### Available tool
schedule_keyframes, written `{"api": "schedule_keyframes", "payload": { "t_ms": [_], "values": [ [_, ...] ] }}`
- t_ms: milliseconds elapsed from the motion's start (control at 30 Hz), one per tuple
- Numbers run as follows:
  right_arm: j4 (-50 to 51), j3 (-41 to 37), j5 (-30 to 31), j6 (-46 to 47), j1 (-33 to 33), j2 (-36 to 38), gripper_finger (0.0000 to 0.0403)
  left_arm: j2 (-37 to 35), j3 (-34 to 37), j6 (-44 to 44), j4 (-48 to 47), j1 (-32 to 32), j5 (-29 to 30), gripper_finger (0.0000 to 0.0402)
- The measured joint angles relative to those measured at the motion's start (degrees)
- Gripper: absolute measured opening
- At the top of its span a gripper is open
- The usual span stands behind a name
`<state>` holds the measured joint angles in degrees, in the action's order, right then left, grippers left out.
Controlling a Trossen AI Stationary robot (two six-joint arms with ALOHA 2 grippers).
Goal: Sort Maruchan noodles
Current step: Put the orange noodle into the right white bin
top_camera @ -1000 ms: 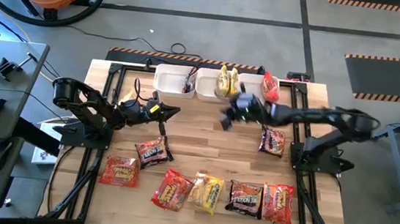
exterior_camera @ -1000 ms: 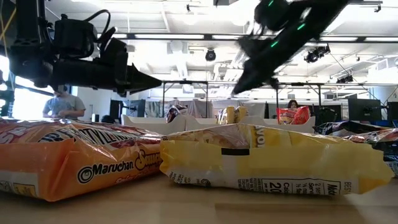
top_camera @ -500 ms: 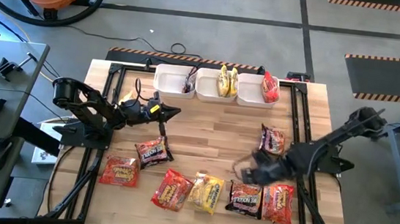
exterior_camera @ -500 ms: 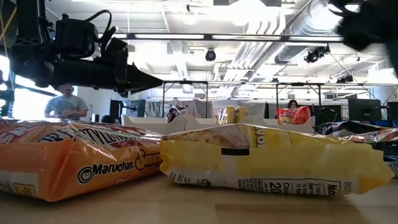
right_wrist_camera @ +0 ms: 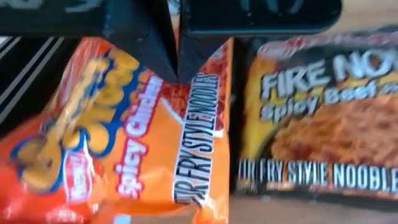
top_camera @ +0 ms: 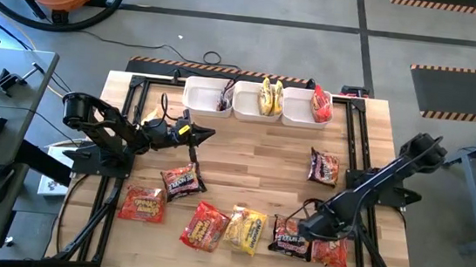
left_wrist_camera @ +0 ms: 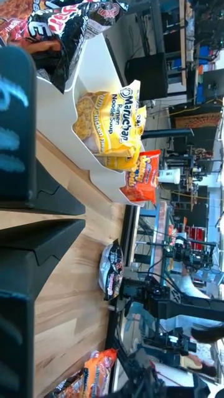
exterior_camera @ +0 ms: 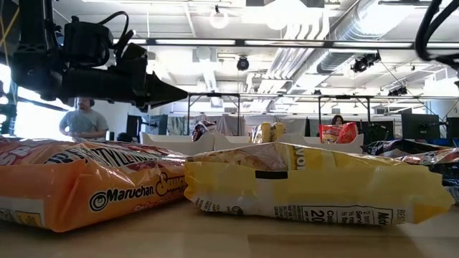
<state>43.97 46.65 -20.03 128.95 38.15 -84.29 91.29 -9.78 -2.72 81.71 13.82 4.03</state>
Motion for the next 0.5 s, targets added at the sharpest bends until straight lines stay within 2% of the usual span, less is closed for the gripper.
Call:
{"api": "schedule_keyframes", "payload": {
  "t_ms": [200,333,500],
  "values": [
    [6.0,0.0,1.21,-10.23,-3.74,-1.56,0.0,0.0,0.0,-0.09,0.0,0.0,0.0,0.0014],
    [10.05,0.0,7.82,-16.19,-6.69,-1.55,0.0,0.0,0.0,-0.11,0.0,0.0,0.0,0.0014],
    [9.03,0.0,15.67,-23.91,-11.33,-1.55,0.0,0.0,0.0,-0.13,-0.02,0.0,0.0,0.0014]
  ]
}}
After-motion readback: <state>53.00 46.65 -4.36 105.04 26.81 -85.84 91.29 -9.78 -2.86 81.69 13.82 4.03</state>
